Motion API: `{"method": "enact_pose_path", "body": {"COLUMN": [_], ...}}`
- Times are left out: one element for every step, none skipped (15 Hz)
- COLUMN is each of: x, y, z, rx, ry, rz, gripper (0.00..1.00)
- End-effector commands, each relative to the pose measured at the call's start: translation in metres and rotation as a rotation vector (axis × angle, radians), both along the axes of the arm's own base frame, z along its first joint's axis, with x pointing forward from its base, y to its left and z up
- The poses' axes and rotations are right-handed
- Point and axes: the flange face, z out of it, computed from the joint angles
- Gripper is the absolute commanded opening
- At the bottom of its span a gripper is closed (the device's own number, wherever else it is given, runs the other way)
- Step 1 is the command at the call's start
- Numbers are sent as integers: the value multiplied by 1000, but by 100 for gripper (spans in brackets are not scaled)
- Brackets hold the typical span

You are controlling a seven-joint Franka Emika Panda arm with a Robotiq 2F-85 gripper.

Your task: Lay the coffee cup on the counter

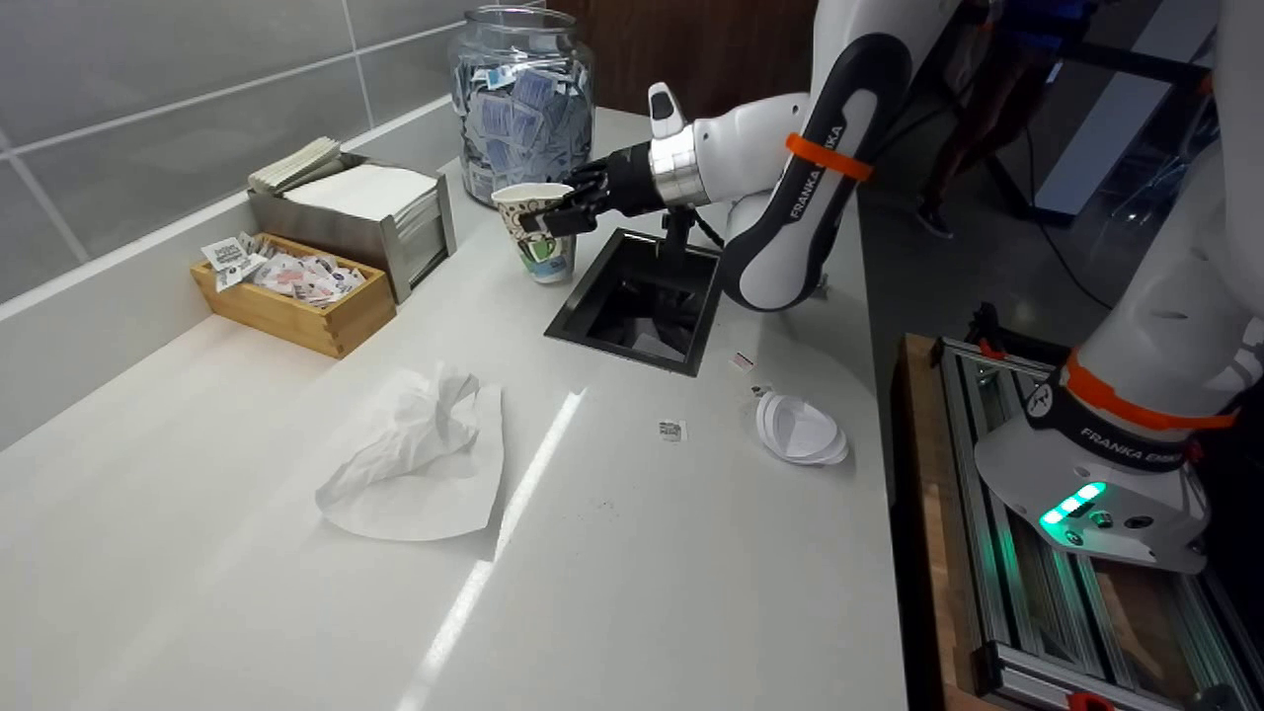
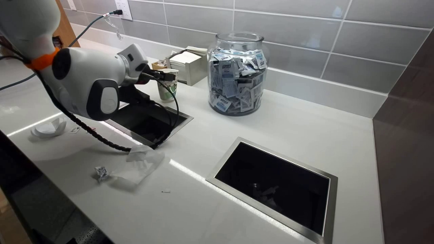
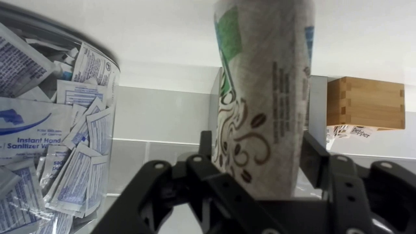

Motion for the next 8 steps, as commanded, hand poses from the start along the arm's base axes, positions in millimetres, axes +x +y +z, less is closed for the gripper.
{"method": "enact_pose_path", "body": {"x": [-1,-1,-1,-1,0,0,0,0], "y": [-4,-6,-8,-10,-10,-11,-12,-13], "z": [-3,-5,-7,-9,-11,-13,-15,-16], "rx": [27,32,39,48,56,63,71,78], "ry": [13,21,28,38,48,56,66,74], "rz": [-22,-31,-39,-44,-48,-54,-58,-65], "gripper": [100,100,100,100,100,100,100,100]}}
